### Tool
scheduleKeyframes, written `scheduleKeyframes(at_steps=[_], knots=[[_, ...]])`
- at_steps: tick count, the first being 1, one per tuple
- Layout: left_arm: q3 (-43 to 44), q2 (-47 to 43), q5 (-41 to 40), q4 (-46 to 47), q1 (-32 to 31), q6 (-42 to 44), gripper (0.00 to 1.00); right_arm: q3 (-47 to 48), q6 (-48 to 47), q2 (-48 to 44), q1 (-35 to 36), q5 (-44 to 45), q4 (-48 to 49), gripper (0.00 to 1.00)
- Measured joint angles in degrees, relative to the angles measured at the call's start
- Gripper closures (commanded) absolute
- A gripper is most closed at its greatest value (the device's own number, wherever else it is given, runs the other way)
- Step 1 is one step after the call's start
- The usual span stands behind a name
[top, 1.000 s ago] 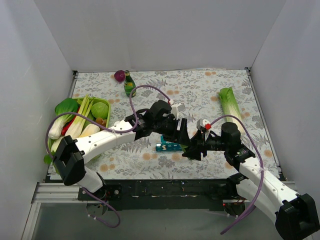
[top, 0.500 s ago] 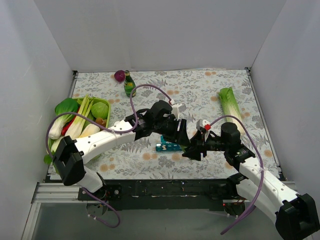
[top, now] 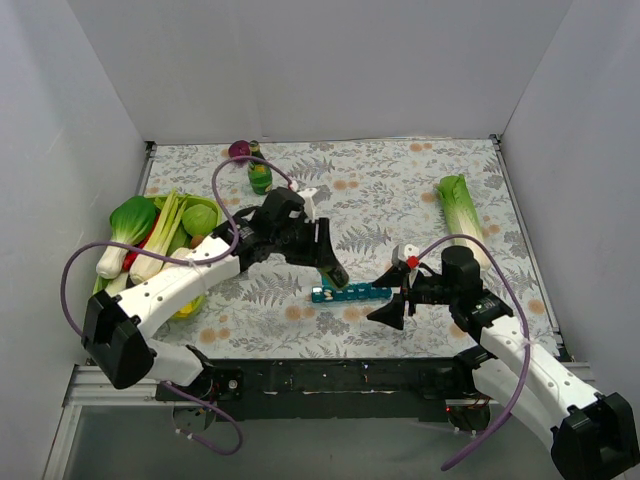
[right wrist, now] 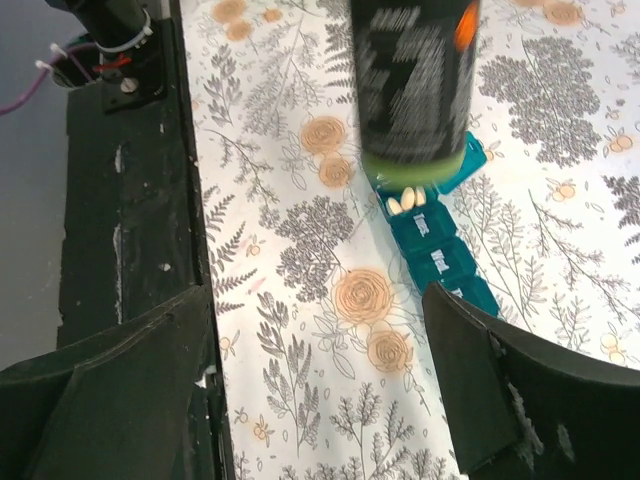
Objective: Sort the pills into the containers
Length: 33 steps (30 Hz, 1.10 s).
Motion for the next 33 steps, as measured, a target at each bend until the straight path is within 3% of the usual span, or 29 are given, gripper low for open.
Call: scheduleKeyframes(at_steps=[7, 12, 20, 26, 28, 33], knots=[[-1.8, -2.2, -16.8, -1.4, 15.4, 7.6, 1.00, 3.7, -10.3, -0.2, 0.0, 3.8, -8.8, 0.03], [-1.5, 2.6, -23.8, 1.3, 26.4, 12.7, 1.00, 6.0, -17.7, -0.1, -0.3, 5.6, -13.7, 0.02], [1.5, 14.9, -26.7, 3.1, 29.6, 15.5, 1.00, 9.9, -29.4, 2.0, -0.4, 7.6, -23.2, 0.02], [3.1, 16.3, -27.0, 3.7, 30.0, 16.0, 0.52, 13.8, -34.7, 7.1, -0.5, 8.3, -28.1, 0.02], [3.3, 16.3, -27.0, 3.7, 30.2, 16.0, 0.43, 15.0, -36.4, 9.2, -0.5, 8.2, -29.3, 0.02], [3.4, 16.3, -27.0, 3.2, 30.8, 16.1, 0.36, 18.0, -43.6, 14.7, -0.6, 6.6, -33.3, 0.02]])
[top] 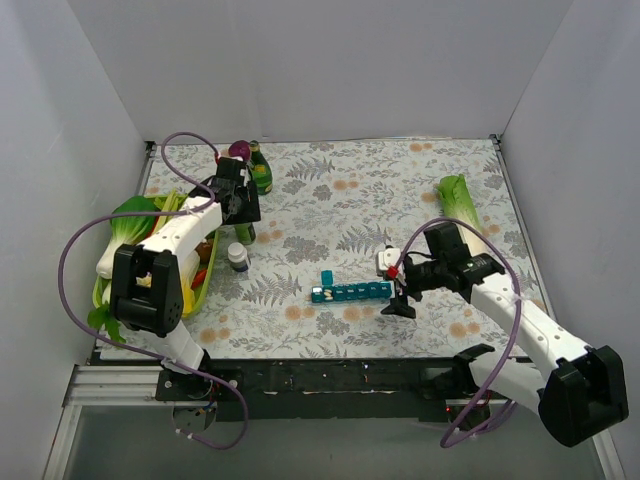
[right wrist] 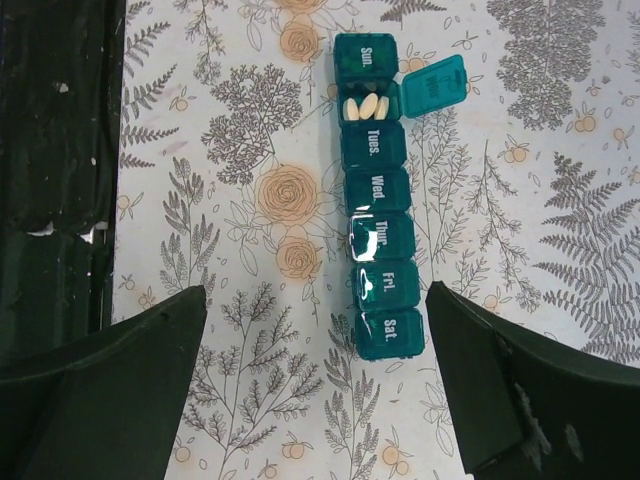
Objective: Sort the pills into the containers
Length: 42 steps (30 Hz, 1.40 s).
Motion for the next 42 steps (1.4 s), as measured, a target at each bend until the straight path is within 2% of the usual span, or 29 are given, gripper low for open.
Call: scheduleKeyframes(at_steps=[6, 11, 15, 18, 21, 24, 27, 31, 36, 42], knots=[[1.0, -0.4, 0.4, -1.3, 0.6, -0.2, 0.30, 0.7, -11.3, 5.9, 0.0, -0.3, -2.8, 0.02], [2.4, -3.7, 2.1, -3.3, 0.6, -0.3, 0.21, 0.8, -15.1, 11.9, 0.0, 0.7, -1.2, 0.06], [2.4, -11.5, 9.9, -3.9, 0.6, 0.0, 0.02, 0.8, -14.4, 17.3, 0.8, 2.6, 2.3, 0.11], [-1.0, -21.0, 19.2, -0.4, 0.7, -0.3, 0.02, 0.8, -12.1, 19.7, 1.9, 4.7, 6.1, 0.11], [-9.0, -32.8, 30.9, 5.5, 0.8, -3.1, 0.02, 0.8, -10.4, 20.8, 3.0, 6.6, 9.7, 0.15], [-14.5, -38.0, 39.0, 9.7, 0.7, -7.1, 0.02, 1.3, -9.6, 23.1, 3.9, 7.9, 11.0, 0.23], [-17.9, -38.0, 43.3, 11.9, 0.7, -9.6, 0.02, 2.8, -9.3, 24.6, 4.2, 7.4, 10.1, 0.28], [-21.9, -36.6, 46.2, 12.0, 0.7, -11.5, 0.03, 4.6, -8.0, 23.6, 4.2, 5.0, 8.8, 0.28], [-23.1, -36.3, 49.4, 14.0, 0.7, -12.6, 0.14, 4.6, -5.0, 20.8, 4.2, 4.3, 8.7, 0.22], [-24.4, -31.7, 50.6, 17.6, -1.9, -14.4, 0.31, 4.6, -4.4, 24.0, 4.2, 7.4, 8.8, 0.23]])
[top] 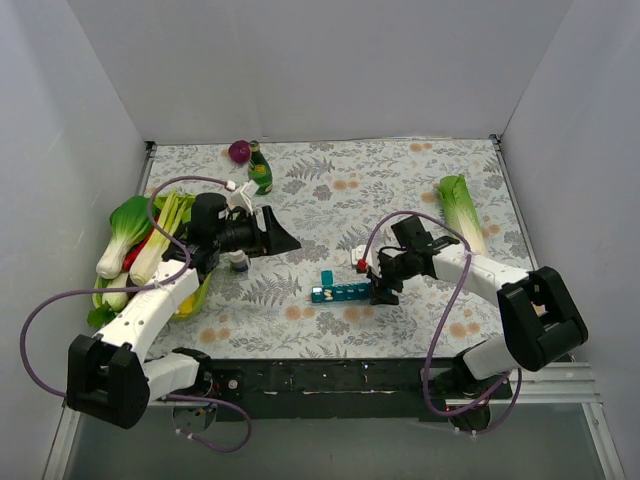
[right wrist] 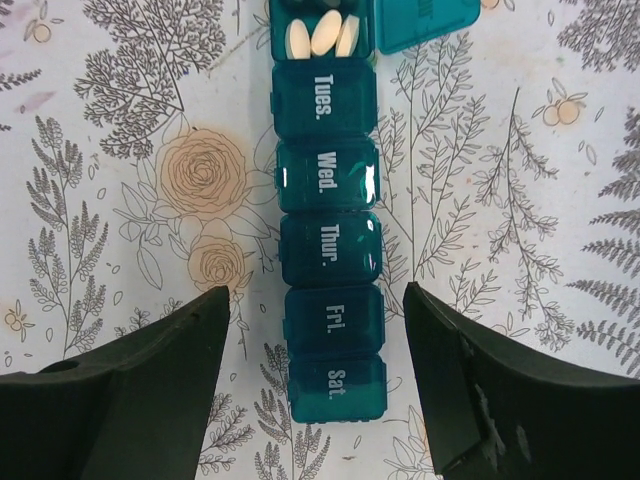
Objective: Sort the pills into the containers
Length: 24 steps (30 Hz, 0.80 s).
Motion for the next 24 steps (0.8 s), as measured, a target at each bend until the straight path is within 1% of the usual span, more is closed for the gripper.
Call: scheduleKeyframes(at_steps=[4, 10, 11, 12, 14, 16, 18, 20, 21, 24], knots=[[-0.5, 4.6, -0.9, 0.8, -2.2, -1.0, 0.36, 0.0, 0.1, 2.1, 0.4, 1.6, 0.3, 0.23], [-0.7, 8.7, -2.8, 1.9, -3.5, -1.7, 0.37, 0.0, -0.1, 3.7, 3.3, 2.9, 1.4, 0.23], [-0.8, 9.4, -3.1, 2.4, -3.7, -1.8, 0.40, 0.0, -0.1, 4.0, 4.0, 3.1, 1.8, 0.24], [-1.0, 10.0, -3.3, 2.8, -3.7, -1.9, 0.44, 0.0, -0.1, 4.3, 4.6, 3.4, 2.2, 0.26], [-1.7, 11.2, -3.8, 3.5, -3.9, -2.2, 0.49, 0.0, 0.0, 5.3, 5.5, 4.0, 3.0, 0.29], [-2.3, 12.4, -4.0, 4.3, -4.0, -2.5, 0.51, 0.0, 0.0, 6.2, 6.1, 4.5, 3.4, 0.34], [-2.5, 14.3, -4.0, 5.1, -4.1, -2.9, 0.55, 0.0, 0.4, 6.4, 6.4, 4.4, 3.7, 0.39], [-2.5, 16.6, -4.1, 6.1, -4.4, -3.5, 0.56, 0.0, 0.6, 6.4, 6.6, 4.5, 4.2, 0.42], [-2.5, 17.7, -4.1, 6.7, -4.6, -3.7, 0.57, 0.0, 0.6, 6.4, 6.7, 4.7, 4.5, 0.47], [-2.5, 21.3, -4.1, 8.2, -5.7, -4.4, 0.59, 0.0, 0.7, 6.4, 6.7, 5.1, 5.4, 0.54]])
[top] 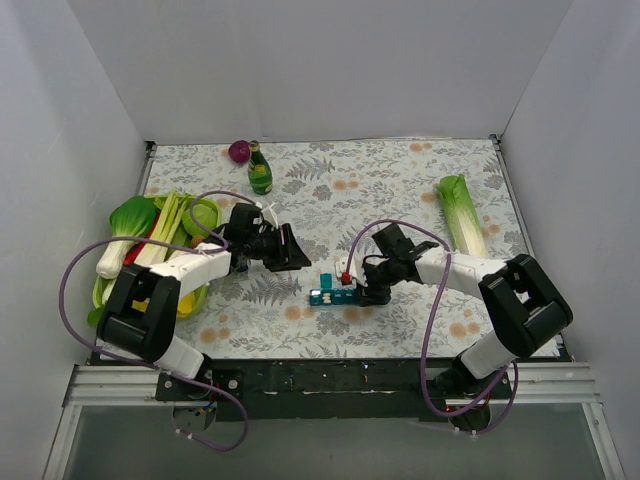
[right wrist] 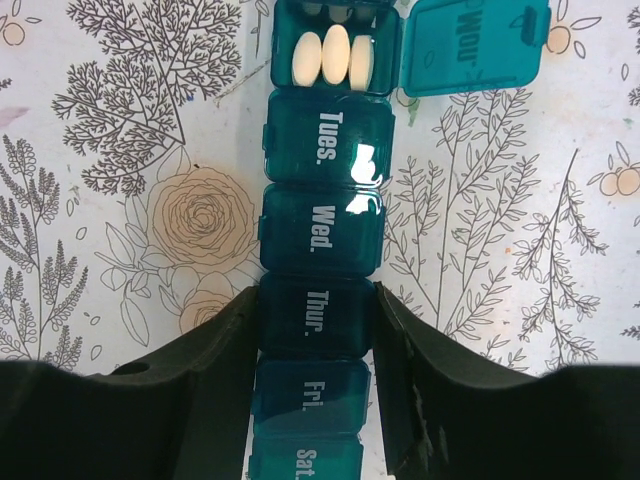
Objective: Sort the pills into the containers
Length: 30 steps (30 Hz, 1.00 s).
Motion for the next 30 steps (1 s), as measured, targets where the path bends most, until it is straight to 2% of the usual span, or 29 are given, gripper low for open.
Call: scheduleKeyframes(at_steps=[7, 18, 25, 30], knots=[[1.2, 8.1, -0.1, 2.2, -2.9, -1.1, 0.70, -0.1, 0.3, 0.0, 0.0, 0.7, 1.3, 0.61], [7.0, 18.7, -0.7, 4.0, -3.6, -1.5, 0.90, -0.9, 1.6, -0.1, 0.2, 0.6, 3.4, 0.70], [7.4, 19.2, 4.5, 6.5, -5.9, -1.6, 0.92, -1.2, 2.9, -0.1, 0.3, 0.7, 4.6, 0.73], [4.7, 16.8, 7.2, 8.1, -6.6, -1.6, 0.93, -1.3, 3.4, -0.1, 0.3, 0.9, 5.0, 0.75]])
